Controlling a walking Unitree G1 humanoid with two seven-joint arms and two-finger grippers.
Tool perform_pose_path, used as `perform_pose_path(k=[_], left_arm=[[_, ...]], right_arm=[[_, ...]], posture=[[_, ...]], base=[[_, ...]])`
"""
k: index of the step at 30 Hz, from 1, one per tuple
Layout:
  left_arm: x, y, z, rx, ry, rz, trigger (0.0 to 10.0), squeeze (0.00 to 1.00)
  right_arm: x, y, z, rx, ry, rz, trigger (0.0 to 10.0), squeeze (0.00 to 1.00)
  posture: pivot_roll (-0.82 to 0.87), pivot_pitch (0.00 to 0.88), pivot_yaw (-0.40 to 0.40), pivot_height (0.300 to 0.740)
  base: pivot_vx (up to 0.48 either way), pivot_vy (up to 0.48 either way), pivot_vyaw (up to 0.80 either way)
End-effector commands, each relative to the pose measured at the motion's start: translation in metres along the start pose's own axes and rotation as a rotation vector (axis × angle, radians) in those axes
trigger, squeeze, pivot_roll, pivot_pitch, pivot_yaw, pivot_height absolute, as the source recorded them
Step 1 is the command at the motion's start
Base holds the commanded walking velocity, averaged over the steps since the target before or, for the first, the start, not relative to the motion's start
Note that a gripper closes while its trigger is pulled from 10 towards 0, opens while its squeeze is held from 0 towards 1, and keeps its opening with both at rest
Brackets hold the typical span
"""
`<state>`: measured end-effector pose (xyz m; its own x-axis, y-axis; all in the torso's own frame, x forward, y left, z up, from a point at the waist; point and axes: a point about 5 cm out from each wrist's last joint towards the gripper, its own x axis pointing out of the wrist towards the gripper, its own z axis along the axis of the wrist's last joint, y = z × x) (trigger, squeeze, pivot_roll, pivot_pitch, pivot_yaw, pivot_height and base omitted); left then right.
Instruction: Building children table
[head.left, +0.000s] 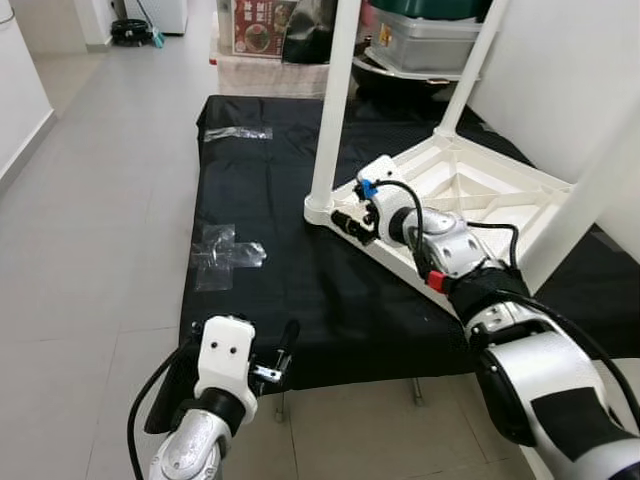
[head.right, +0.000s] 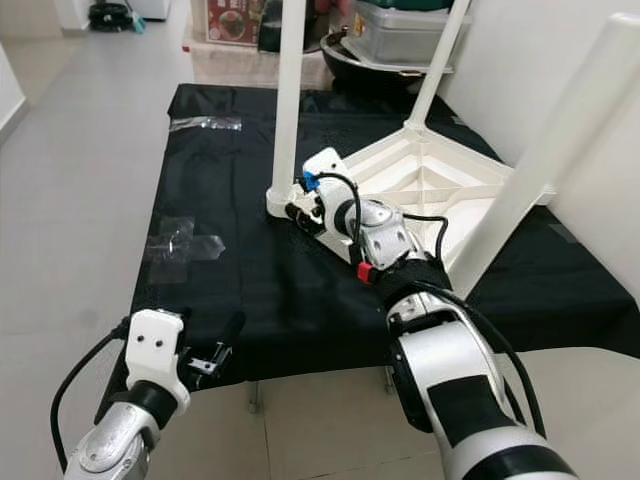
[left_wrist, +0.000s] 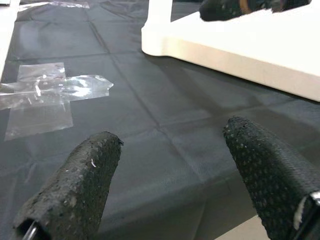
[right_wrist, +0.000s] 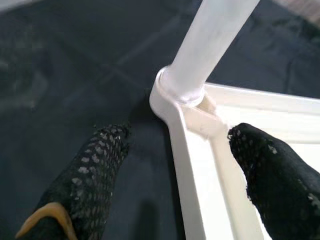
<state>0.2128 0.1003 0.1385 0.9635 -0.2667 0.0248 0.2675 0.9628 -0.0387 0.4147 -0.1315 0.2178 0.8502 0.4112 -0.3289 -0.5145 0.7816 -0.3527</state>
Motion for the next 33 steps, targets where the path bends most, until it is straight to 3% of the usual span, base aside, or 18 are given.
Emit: perform_pose_path(k=[1,3,13,19,25,33], left_arm=[[-0.002,-0.005,-0.001,-0.014,0.015,-0.018,10.0,0.00],[-0.005,-0.010,0.001,-0.014,0.014,-0.037,10.0,0.00],[-0.015,-0.020,0.007,-0.019,0.014,-0.063,10.0,0.00],[-0.018,-0.021,0.009,-0.025,0.021,-0.060,10.0,0.00],[-0.019,-0.021,0.010,-0.026,0.027,-0.058,10.0,0.00],[-0.022,-0.024,0.014,-0.029,0.033,-0.048,10.0,0.00]], right_arm=[[-0.001,-0.003,-0.006,-0.001,0.055,0.010,10.0,0.00],[-0.001,-0.002,-0.014,-0.010,0.127,0.044,10.0,0.00],[-0.004,-0.005,-0.035,-0.087,0.251,0.059,10.0,0.00],[-0.005,-0.005,-0.037,-0.086,0.266,0.051,10.0,0.00],[-0.004,0.002,-0.041,-0.047,0.304,0.126,10.0,0.00],[0.002,0.016,-0.039,-0.138,0.338,0.204,10.0,0.00]], posture=[[0.07,0.126,-0.128,0.740],[0.07,0.137,-0.128,0.740],[0.07,0.179,-0.136,0.740],[0.07,0.200,-0.141,0.740],[0.07,0.207,-0.139,0.740],[0.07,0.239,-0.151,0.740]], base=[[0.000,0.000,0.00],[0.000,0.000,0.00],[0.000,0.000,0.00],[0.000,0.000,0.00],[0.000,0.000,0.00],[0.000,0.000,0.00]])
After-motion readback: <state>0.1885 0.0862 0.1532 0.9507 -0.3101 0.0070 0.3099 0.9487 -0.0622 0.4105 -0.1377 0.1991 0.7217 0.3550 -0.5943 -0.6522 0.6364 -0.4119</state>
